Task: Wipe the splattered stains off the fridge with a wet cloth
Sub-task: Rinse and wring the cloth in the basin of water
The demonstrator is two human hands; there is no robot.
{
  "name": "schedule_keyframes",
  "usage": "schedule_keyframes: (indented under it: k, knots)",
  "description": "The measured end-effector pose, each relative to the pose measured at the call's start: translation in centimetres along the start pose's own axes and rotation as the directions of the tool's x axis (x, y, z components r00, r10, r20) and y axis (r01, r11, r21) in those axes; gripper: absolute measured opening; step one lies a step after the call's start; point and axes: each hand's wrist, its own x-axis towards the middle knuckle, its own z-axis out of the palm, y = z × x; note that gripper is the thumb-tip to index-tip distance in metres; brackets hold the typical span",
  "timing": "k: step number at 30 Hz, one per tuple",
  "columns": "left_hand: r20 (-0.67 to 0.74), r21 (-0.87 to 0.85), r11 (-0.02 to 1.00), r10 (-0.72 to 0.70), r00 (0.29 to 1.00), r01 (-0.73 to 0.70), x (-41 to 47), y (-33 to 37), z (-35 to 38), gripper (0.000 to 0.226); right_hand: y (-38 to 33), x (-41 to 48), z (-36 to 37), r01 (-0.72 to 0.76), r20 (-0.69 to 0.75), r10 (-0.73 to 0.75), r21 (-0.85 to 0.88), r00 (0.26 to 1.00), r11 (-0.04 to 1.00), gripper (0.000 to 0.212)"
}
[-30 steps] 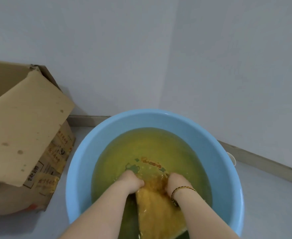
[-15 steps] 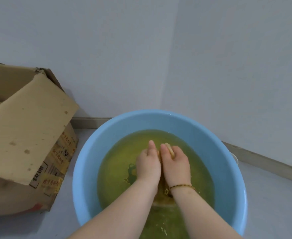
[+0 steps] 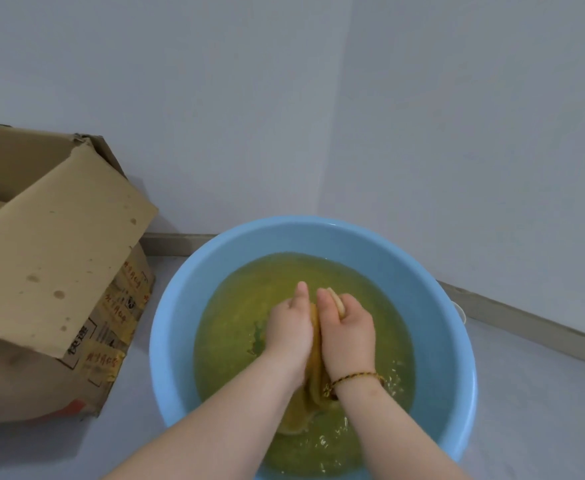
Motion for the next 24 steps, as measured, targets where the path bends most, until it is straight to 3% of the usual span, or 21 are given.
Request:
schedule_keyframes:
  k: [3,5,7,9,11,14,16,18,21,24]
  knots:
    - [0.016,-0.125,0.986,-0.111,0.994,0.112,0.6,-0.2,-0.9,0.046,0.3,-1.2,0.4,-0.008,0.126,0.012,-0.032,0.992,0.999,0.040]
    - [0.000,0.144,0.986,-0.087,0.996,0.086,1.0,-0.3,-1.5,0.052,0.5,-0.3,0.0,-0.098,0.143,0.114,-0.114,0.983,0.989,0.039]
    - [-0.012,0.405,0.910,-0.092,0.996,0.089,1.6,-0.7,-2.3,0.071,0.8,0.6,-1.2,-0.290,0.097,0.296,-0.075,0.950,0.954,0.036]
    - [0.019,0.476,0.864,-0.194,0.981,0.162,1.9,-0.6,-3.3,0.079,1.5,1.1,-2.3,-0.434,0.148,0.445,-0.102,0.883,0.895,0.033]
    - [0.044,0.537,0.818,-0.269,0.962,0.204,2.3,-0.7,-4.2,0.070,2.9,1.4,-2.5,-0.414,0.233,0.494,-0.319,0.837,0.852,0.026]
    - [0.006,0.687,0.697,-0.289,0.957,0.206,3.0,-1.3,-5.0,0.064,4.3,1.9,-2.0,-0.300,0.227,0.515,-0.596,0.827,0.745,0.025]
    - [-0.045,0.775,0.599,-0.265,0.963,0.201,3.1,-1.5,-5.5,0.064,4.7,2.0,-1.7,-0.304,0.195,0.560,-0.674,0.805,0.673,0.027]
    - [-0.078,0.795,0.570,-0.244,0.967,0.208,3.3,-1.8,-5.8,0.062,4.8,2.0,-1.3,-0.325,0.177,0.598,-0.703,0.782,0.632,0.016]
    - [-0.056,0.738,0.648,-0.218,0.974,0.187,3.2,-2.0,-5.7,0.060,5.1,2.1,-1.0,-0.348,0.150,0.601,-0.696,0.785,0.628,0.031]
    - [0.005,0.521,0.846,-0.138,0.990,0.115,2.6,-1.6,-5.1,0.048,4.1,1.6,-1.4,-0.436,0.166,0.540,-0.421,0.825,0.796,0.017]
